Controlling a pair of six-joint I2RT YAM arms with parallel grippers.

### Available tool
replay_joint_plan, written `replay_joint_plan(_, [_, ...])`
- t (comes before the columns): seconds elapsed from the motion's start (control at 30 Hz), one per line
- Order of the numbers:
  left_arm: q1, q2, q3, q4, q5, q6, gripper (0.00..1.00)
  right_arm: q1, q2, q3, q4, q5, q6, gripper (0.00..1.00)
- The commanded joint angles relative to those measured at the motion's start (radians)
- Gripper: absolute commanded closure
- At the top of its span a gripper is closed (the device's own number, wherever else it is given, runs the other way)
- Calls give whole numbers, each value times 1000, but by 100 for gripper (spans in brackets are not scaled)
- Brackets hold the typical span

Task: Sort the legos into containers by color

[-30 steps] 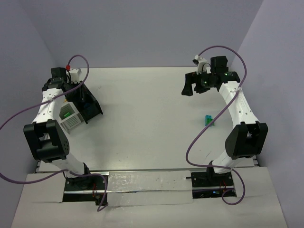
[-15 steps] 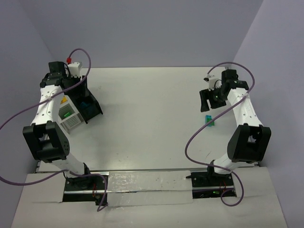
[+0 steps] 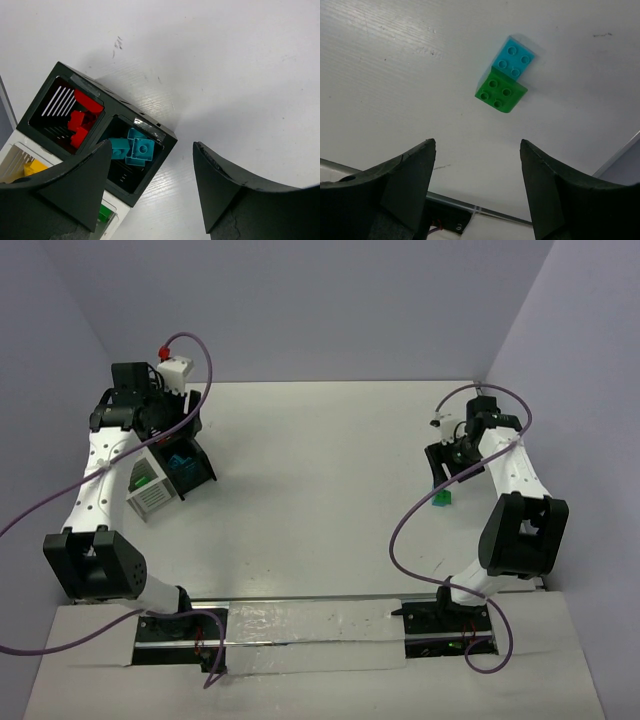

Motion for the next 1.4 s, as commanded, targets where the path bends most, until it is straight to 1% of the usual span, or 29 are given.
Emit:
replay_joint_plan(0.0, [-5,-42,-6,12,129,76,25,-5,-14,-14,2,-70,-285,28])
replay_joint_plan(0.07, [-8,-27,15,-5,169,103,25,-7,18,-14,-22,-87,-467,31])
replay_joint_plan(0.23, [-8,5,71,-57,199,100,25,-4,98,24,-67,-96,-735,33])
replay_joint_plan(0.4, [-8,4,77,-69,202,76,25,1,159,78,-129,-114,-877,33])
replay_joint_plan(0.43, [-32,-2,73,-66,189,66,25,5,174,76,-142,-109,-914,31])
replay_joint_plan(0.57, [-38,-10,63,-61,171,50,25,14,176,36,-121,-79,-965,30])
replay_joint_plan(0.73, [-44,-16,55,-56,153,27,25,24,174,-26,-38,-41,-986,31])
replay_joint_plan(1.13, [-46,16,89,-73,132,25,25,25,231,-37,44,-41,-962,33])
replay_joint_plan(1.27, [-48,26,94,-75,129,27,25,33,236,-55,72,-39,-952,36])
replay_joint_plan(1.37, [-48,34,100,-78,125,31,25,33,234,-70,97,-38,-950,44])
